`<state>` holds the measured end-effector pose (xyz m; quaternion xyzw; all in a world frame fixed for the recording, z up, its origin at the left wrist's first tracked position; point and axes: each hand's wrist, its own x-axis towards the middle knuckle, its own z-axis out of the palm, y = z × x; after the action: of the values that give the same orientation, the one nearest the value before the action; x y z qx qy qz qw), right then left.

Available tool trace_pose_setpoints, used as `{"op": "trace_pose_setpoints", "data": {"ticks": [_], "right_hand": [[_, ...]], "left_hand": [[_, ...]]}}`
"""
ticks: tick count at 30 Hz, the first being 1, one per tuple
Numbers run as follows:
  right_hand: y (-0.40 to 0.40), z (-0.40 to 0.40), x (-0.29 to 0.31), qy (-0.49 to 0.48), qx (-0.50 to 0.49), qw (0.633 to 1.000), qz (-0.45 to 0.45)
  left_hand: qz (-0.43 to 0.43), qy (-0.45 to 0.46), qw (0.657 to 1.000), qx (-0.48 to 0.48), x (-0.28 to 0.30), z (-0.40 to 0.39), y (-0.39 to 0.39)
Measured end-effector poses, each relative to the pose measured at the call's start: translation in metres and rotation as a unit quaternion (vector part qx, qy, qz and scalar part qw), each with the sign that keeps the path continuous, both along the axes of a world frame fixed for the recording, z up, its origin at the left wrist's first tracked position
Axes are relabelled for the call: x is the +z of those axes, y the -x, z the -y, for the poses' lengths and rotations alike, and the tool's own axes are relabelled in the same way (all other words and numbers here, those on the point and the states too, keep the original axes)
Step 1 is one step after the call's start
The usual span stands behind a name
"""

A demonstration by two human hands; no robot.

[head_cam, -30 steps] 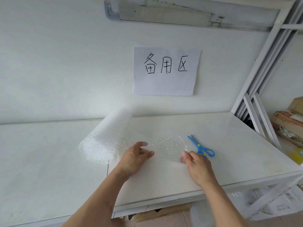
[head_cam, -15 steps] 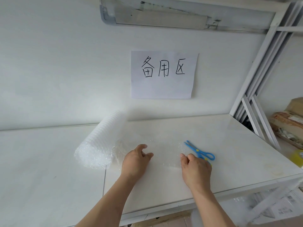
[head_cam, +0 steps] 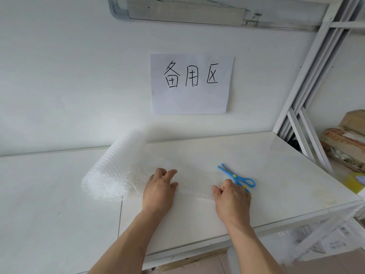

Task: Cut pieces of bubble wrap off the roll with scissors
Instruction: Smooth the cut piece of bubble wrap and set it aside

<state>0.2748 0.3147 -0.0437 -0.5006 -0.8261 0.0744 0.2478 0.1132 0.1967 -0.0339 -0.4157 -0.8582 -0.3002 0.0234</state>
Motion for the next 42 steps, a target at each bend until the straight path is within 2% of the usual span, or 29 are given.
{"op": "trace_pose_setpoints", "data": {"ticks": [4, 8, 12, 15, 17, 19, 24, 29, 37, 40, 42], "right_hand": [[0.0, 0.003, -0.001, -0.014, -0.007, 1.0, 0.018], [-0.001, 0.008, 0.001, -0.063, -0.009, 0.997, 0.041], [0.003, 0.007, 0.006, -0.127, 0.016, 0.991, 0.022], [0.018, 0.011, 0.021, -0.051, 0.088, 0.992, 0.079], [0.028, 0.01, 0.029, 0.06, 0.14, 0.978, 0.143], [0.033, 0.01, 0.033, 0.132, 0.157, 0.96, 0.189], [0.035, 0.009, 0.027, 0.159, 0.15, 0.943, 0.253], [0.036, 0.008, 0.025, 0.164, 0.148, 0.941, 0.257], [0.032, 0.011, 0.026, 0.144, 0.138, 0.955, 0.221], [0.024, 0.02, 0.026, 0.079, 0.062, 0.98, 0.174], [0.017, 0.026, 0.027, 0.032, -0.004, 0.984, 0.174]], "left_hand": [[-0.066, 0.031, 0.997, -0.023, -0.004, 0.0, 0.008], [-0.038, 0.116, 0.991, -0.06, -0.001, -0.003, 0.014], [-0.005, 0.108, 0.992, -0.067, 0.002, -0.007, 0.013], [0.008, 0.113, 0.992, -0.058, 0.004, -0.01, 0.007], [0.023, 0.122, 0.991, -0.055, 0.004, -0.011, 0.003], [0.02, 0.135, 0.989, -0.062, 0.003, -0.009, 0.0], [0.05, 0.193, 0.978, -0.063, 0.007, -0.004, -0.001], [0.057, 0.217, 0.973, -0.049, 0.008, 0.003, -0.004], [0.05, 0.197, 0.979, -0.022, 0.008, 0.006, -0.01], [0.015, 0.163, 0.986, 0.034, 0.008, 0.011, -0.014], [-0.013, 0.154, 0.985, 0.074, 0.008, 0.014, -0.017]]}}
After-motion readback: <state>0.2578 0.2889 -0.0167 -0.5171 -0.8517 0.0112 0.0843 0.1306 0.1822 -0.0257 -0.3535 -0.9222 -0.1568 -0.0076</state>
